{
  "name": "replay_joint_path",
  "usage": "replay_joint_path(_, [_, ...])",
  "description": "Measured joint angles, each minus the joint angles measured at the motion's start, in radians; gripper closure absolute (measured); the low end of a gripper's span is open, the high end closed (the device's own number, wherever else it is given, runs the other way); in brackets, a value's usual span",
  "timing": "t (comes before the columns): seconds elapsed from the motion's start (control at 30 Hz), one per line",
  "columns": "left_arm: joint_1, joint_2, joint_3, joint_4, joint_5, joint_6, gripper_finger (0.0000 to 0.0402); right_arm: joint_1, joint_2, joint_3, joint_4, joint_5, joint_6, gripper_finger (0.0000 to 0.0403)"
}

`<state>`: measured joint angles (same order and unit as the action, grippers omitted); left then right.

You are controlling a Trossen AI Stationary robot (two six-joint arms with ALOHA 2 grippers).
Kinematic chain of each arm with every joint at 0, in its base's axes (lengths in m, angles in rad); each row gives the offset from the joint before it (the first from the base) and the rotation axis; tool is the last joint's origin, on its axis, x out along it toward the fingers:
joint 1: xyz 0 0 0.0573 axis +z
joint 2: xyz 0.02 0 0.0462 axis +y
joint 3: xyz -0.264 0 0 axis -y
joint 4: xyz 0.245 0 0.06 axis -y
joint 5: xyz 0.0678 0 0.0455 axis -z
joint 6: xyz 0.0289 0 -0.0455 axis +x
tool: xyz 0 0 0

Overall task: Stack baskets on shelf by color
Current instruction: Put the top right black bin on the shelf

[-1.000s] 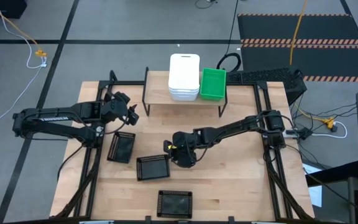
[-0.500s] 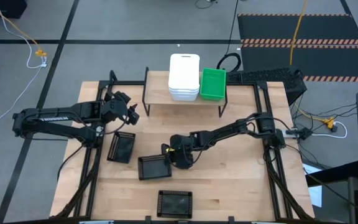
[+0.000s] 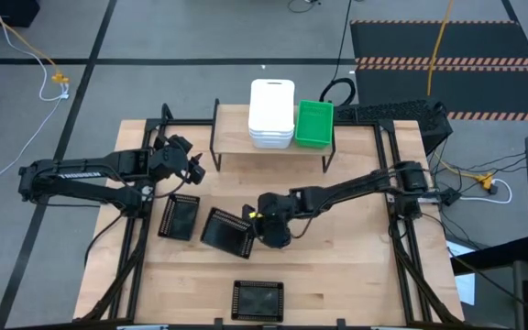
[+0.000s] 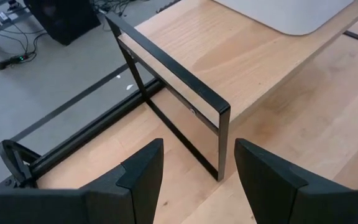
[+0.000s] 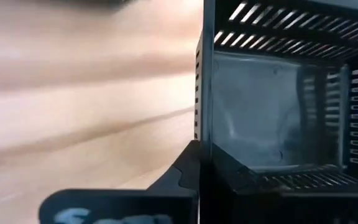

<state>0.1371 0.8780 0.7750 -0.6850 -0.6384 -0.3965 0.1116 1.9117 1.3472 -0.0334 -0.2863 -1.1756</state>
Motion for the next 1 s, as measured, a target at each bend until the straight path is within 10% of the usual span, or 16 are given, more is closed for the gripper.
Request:
replay_joint_path(0.33, [0.0, -0.106, 0.0, -0.049, -0.256, -0.077, 0.0202, -0.052, -0.197, 0.197, -0.089, 0.373, 0.272, 0.0402])
replay_joint_path(0.7, [-0.008, -0.192, 0.0, -0.047, -0.247, -0.065, 0.0202, -0.236, 0.076, 0.877, -0.455, 0.47, 0.555, 0.0402])
replay_joint_path(1.0, [-0.008, -0.192, 0.0, -0.053, -0.246, -0.018, 0.0202, -0.256, 0.249, 0.904, -0.532, 0.547, 0.632, 0.0403])
